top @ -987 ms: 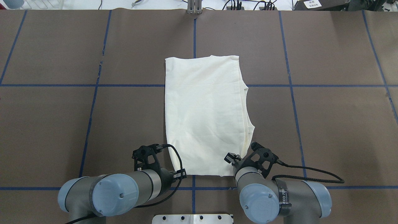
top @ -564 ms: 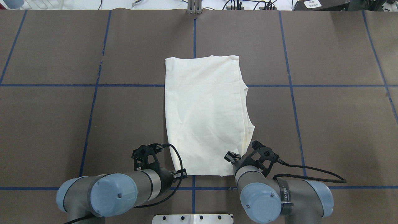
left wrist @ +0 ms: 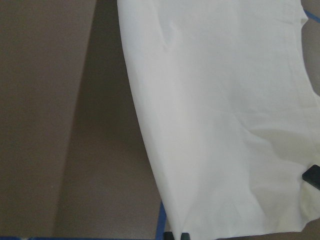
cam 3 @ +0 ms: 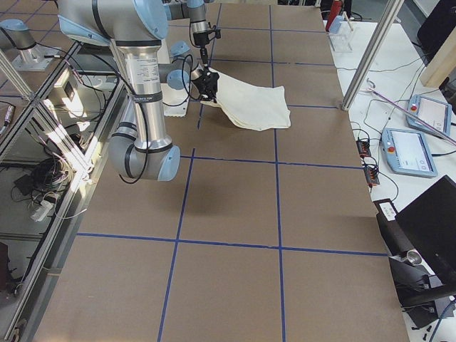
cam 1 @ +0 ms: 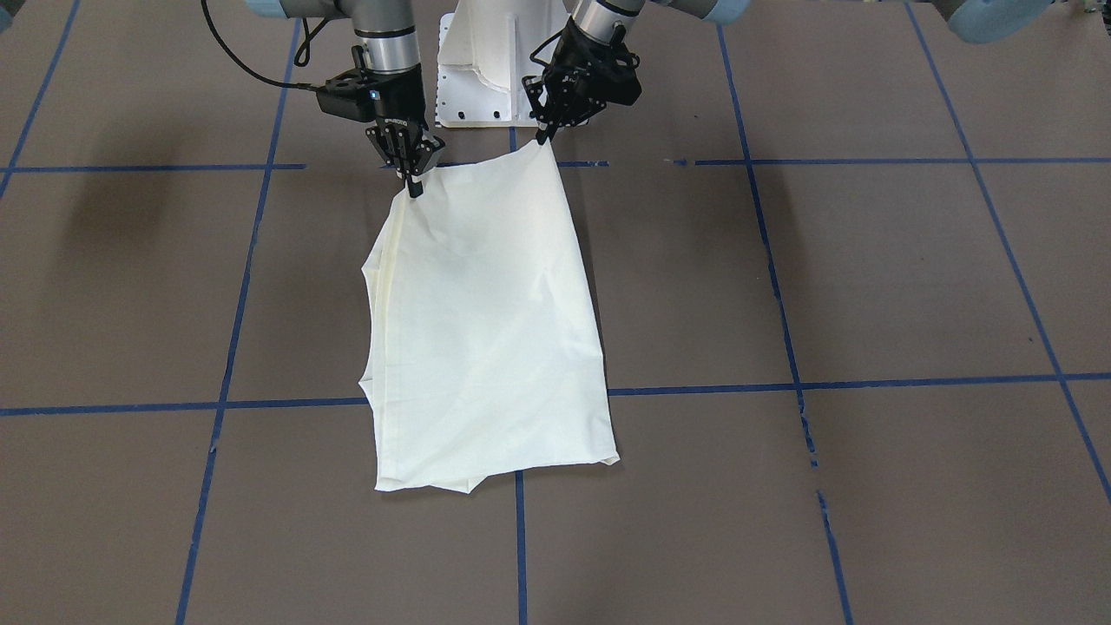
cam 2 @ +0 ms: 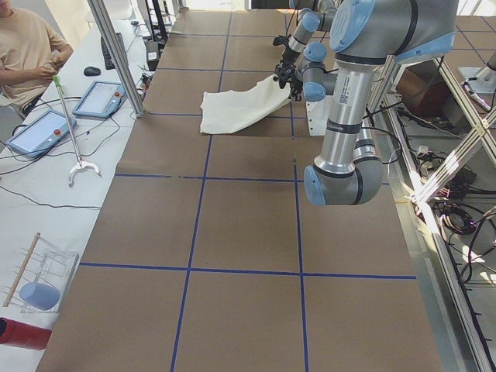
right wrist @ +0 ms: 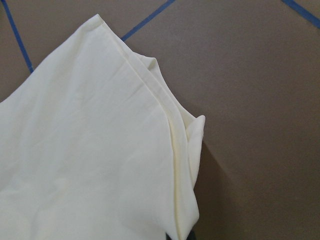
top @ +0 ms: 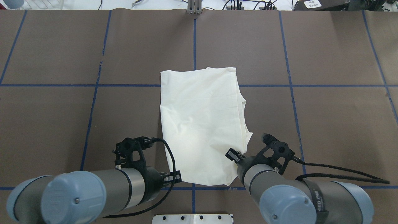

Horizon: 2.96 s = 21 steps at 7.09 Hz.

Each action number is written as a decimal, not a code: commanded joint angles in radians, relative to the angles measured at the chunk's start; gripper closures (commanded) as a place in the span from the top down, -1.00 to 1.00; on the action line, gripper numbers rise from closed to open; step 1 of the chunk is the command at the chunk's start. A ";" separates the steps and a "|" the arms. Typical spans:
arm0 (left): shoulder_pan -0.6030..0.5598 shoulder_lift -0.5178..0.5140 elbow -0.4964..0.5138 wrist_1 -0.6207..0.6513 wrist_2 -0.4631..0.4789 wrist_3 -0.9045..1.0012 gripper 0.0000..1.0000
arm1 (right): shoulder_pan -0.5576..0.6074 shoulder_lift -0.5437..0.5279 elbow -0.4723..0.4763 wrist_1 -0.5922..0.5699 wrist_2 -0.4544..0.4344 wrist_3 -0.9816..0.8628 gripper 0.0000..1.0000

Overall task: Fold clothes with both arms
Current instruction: 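Lift the near edge with both grippers and fold it away from the robot, then carry the held edge over the shirt toward its far end with both grippers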

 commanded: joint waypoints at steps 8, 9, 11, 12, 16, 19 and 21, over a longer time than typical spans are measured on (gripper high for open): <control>-0.276 -0.140 0.181 0.098 -0.080 0.231 -1.00 | 0.176 0.178 -0.159 -0.156 0.111 -0.072 -1.00; -0.290 -0.154 0.221 0.089 -0.080 0.248 -1.00 | 0.210 0.194 -0.218 -0.118 0.121 -0.092 -1.00; -0.293 -0.156 0.289 0.054 -0.077 0.253 -1.00 | 0.258 0.205 -0.378 0.058 0.148 -0.158 -1.00; -0.293 -0.156 0.354 -0.009 -0.074 0.255 -1.00 | 0.266 0.205 -0.419 0.095 0.150 -0.184 -1.00; -0.310 -0.156 0.441 -0.079 -0.070 0.291 -1.00 | 0.284 0.287 -0.551 0.102 0.153 -0.195 -1.00; -0.310 -0.163 0.464 -0.080 -0.069 0.300 -1.00 | 0.292 0.287 -0.574 0.102 0.156 -0.222 -0.28; -0.312 -0.162 0.468 -0.085 -0.069 0.391 0.99 | 0.313 0.289 -0.582 0.105 0.161 -0.319 1.00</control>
